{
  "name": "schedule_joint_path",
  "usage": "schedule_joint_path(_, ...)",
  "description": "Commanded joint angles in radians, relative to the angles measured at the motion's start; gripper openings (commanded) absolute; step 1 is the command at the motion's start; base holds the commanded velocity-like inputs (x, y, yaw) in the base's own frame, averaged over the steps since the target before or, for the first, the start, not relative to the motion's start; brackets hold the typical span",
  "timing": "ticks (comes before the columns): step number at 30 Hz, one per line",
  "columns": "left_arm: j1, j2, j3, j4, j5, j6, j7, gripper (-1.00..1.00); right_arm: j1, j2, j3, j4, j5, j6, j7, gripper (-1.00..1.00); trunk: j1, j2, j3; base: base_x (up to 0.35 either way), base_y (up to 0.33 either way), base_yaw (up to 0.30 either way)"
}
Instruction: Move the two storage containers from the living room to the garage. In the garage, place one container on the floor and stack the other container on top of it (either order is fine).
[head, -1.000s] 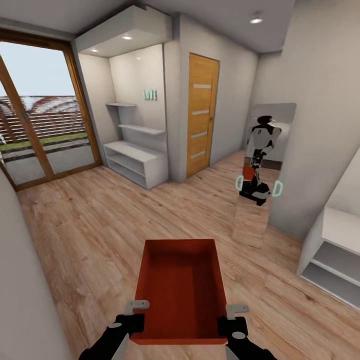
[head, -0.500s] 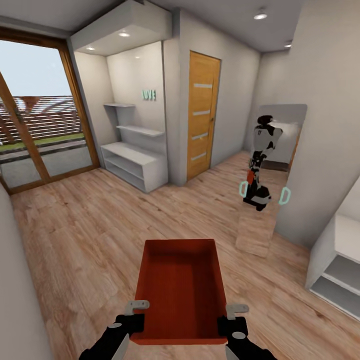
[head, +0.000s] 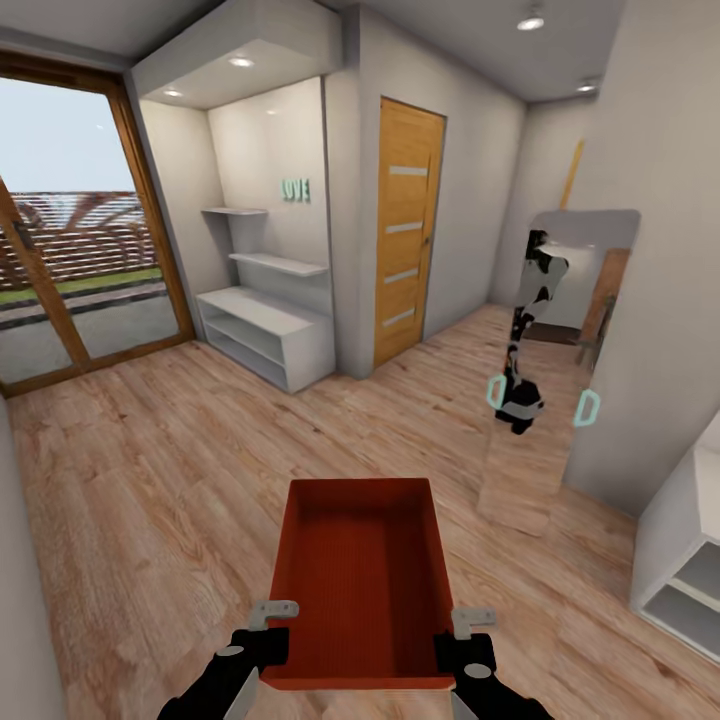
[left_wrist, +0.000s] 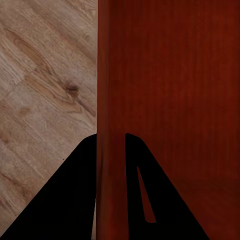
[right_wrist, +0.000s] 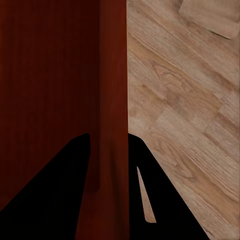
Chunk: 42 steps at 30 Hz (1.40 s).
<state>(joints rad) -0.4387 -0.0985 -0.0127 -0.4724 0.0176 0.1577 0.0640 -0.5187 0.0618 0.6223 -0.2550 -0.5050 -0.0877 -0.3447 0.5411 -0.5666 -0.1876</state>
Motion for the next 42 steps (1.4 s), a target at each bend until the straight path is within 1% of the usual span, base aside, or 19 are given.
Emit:
schedule_joint_path(1, 0.000, 0.003, -0.007, -0.005, -0.018, -0.010, 0.011, -1.00, -0.001, -0.012, -0.010, 0.005, -0.033, -0.008, -0.015, -1.00, 0.001, -0.001, -0.002, 0.323, 0.000, 0.000)
schedule_joint_path(42, 0.000, 0.003, -0.007, -0.005, -0.018, -0.010, 0.011, -1.00, -0.002, -0.014, -0.009, 0.005, -0.033, -0.009, -0.014, -1.00, 0.001, -0.001, -0.002, 0.323, 0.000, 0.000)
